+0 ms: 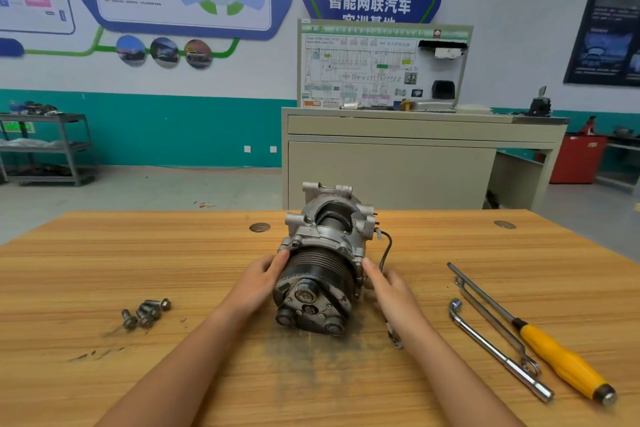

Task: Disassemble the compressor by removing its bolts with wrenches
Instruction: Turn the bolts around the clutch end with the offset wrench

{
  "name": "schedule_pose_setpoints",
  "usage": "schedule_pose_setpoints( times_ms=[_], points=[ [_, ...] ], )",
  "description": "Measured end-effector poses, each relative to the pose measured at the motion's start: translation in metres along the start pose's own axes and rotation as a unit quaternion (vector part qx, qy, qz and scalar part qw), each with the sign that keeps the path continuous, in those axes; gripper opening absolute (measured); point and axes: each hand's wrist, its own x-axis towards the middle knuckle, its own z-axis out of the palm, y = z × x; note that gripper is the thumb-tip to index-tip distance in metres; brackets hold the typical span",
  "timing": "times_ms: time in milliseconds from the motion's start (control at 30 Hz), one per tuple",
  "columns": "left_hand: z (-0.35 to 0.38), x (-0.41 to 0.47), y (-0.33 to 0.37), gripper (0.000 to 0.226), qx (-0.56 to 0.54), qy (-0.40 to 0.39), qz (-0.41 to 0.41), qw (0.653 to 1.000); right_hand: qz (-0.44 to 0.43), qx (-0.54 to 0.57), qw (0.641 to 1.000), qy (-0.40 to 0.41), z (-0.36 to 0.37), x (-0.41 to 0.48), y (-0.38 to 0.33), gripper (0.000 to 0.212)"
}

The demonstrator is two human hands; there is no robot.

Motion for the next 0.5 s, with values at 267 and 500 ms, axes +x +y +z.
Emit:
schedule_pose_setpoints(
  times_ms=[267,500],
  points=[
    [0.004,0.007,-0.011,0.065,-0.048,-0.03,0.005,0.998,-0.034,0.017,0.989,-0.14,-0.007,0.011,0.006,0.068],
    [0.004,0.008,-0.003,0.062,-0.057,-0.063,-0.029,0.996,-0.112,-0.129,0.982,-0.083,-0.011,0.02,0.01,0.089]
  ],
)
